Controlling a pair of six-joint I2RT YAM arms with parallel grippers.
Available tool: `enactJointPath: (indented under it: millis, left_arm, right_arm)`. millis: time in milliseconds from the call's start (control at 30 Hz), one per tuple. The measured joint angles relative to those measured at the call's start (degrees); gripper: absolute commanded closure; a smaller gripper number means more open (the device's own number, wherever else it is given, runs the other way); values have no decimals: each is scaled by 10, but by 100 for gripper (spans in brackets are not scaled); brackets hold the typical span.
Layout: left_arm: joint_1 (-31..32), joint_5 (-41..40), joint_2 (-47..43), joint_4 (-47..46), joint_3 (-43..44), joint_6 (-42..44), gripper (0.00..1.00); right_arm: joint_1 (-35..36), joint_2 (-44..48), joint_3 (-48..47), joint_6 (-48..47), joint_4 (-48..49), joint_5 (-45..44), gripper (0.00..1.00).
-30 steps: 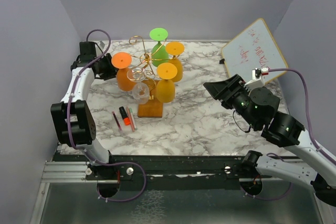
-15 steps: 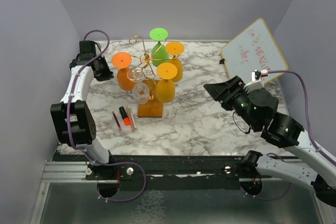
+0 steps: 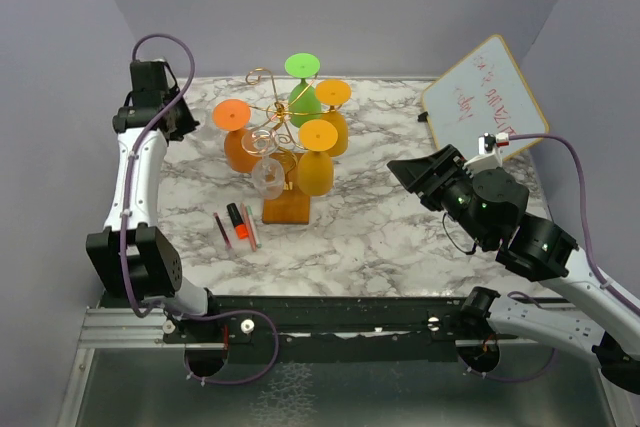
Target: Place the wine glass upside down on the wine glass rack
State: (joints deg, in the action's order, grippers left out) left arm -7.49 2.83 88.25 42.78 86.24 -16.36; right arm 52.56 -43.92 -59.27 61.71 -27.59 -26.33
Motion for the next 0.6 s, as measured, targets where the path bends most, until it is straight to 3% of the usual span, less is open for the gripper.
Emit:
enactJointPath:
  millis: [600]
  left_arm:
    - [0, -30, -143, 12, 169, -57, 100]
  right_arm:
    - [0, 3, -2, -8, 3, -7, 34]
